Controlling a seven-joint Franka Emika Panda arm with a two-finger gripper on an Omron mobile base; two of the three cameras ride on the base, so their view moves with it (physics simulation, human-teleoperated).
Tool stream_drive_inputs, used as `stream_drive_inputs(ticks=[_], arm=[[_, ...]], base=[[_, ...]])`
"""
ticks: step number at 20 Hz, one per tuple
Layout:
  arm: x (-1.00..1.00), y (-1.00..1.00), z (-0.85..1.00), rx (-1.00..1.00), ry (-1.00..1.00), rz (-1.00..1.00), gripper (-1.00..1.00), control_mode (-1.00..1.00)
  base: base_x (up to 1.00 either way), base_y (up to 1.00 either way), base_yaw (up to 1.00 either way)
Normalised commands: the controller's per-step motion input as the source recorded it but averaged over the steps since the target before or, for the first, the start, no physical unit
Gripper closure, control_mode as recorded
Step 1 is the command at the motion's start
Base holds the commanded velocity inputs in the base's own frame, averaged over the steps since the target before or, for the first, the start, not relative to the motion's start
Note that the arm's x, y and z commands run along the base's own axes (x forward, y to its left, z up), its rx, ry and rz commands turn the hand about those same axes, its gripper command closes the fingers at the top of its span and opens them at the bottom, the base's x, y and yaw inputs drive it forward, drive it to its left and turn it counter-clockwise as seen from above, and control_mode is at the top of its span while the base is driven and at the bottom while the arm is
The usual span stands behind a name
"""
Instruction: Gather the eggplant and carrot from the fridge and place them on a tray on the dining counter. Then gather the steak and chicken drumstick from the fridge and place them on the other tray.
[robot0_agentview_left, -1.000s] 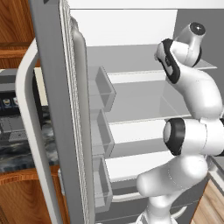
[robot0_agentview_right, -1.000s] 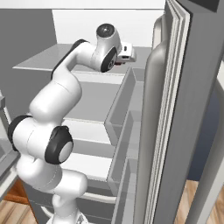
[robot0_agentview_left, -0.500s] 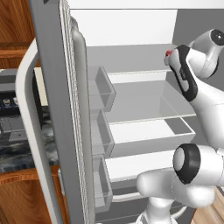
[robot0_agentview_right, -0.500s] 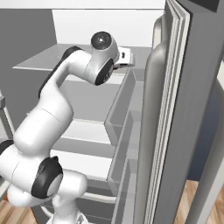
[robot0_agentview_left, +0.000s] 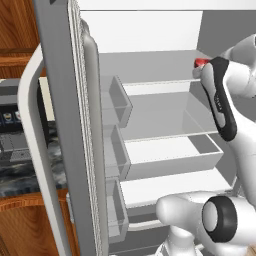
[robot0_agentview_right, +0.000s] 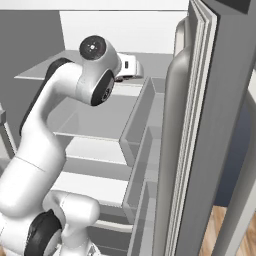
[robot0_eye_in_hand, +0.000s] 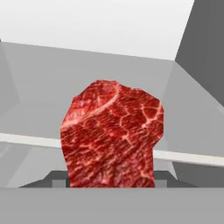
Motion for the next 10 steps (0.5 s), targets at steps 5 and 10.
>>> stream_drive_inputs(ticks=[5,10], arm=[[-0.76,0.19,0.02,-0.03,0.0,0.0,1.0,-1.0],[-0.78,0.21,0.0,-0.05,0.0,0.0,1.0,-1.0]], base=[[0.0,0.0,0.0],[0.0,0.0,0.0]])
